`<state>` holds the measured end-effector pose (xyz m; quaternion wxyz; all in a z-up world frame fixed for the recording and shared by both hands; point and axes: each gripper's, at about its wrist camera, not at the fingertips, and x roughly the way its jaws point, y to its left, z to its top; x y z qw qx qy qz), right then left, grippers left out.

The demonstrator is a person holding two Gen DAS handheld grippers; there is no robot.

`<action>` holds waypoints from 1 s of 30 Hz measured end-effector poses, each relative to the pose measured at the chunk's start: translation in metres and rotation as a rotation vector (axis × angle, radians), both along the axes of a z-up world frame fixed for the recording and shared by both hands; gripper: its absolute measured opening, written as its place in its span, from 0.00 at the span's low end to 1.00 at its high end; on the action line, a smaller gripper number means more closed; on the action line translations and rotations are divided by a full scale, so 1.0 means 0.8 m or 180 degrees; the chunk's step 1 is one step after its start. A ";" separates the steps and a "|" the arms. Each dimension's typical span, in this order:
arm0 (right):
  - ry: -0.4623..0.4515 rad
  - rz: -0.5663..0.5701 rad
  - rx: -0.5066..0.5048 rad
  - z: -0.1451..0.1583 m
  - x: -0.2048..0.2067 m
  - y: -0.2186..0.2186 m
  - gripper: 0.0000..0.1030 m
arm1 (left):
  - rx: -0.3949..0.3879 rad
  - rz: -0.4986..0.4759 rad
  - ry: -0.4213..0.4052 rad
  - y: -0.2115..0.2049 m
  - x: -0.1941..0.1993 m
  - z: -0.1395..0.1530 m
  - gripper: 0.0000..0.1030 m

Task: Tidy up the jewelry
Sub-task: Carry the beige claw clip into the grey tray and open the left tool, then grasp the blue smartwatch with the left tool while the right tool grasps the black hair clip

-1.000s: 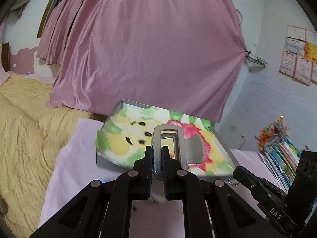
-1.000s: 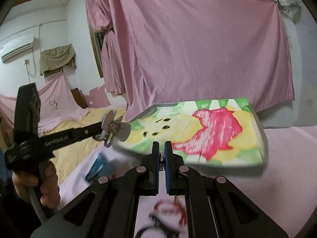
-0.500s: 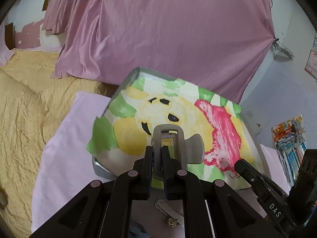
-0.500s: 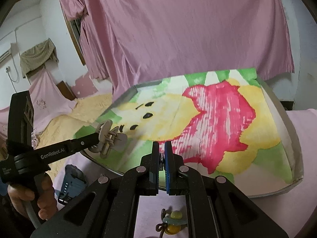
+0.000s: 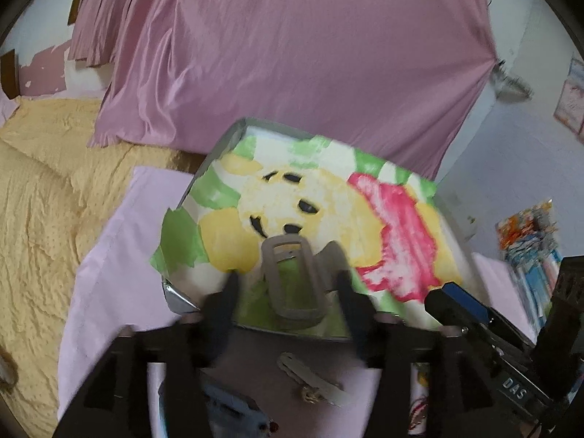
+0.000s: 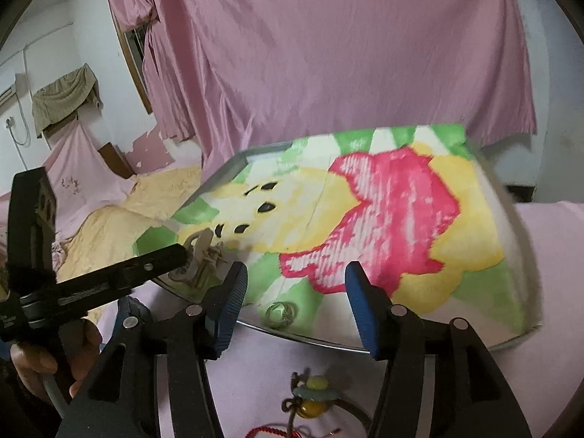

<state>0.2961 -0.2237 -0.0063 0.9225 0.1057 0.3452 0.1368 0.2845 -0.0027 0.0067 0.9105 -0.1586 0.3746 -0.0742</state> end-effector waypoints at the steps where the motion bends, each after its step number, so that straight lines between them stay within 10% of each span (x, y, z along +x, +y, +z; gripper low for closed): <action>1: -0.0066 -0.0039 -0.0026 0.005 -0.006 -0.003 0.49 | -0.0011 0.0045 -0.0063 0.002 -0.006 0.004 0.70; 20: -0.1229 -0.0453 -0.0216 0.065 -0.172 -0.029 0.89 | 0.0443 0.0312 -0.1189 0.000 -0.151 0.047 0.99; 30: -0.1439 -0.0489 -0.0330 0.052 -0.248 -0.023 0.89 | 0.0450 0.0307 -0.1480 0.014 -0.211 0.040 0.99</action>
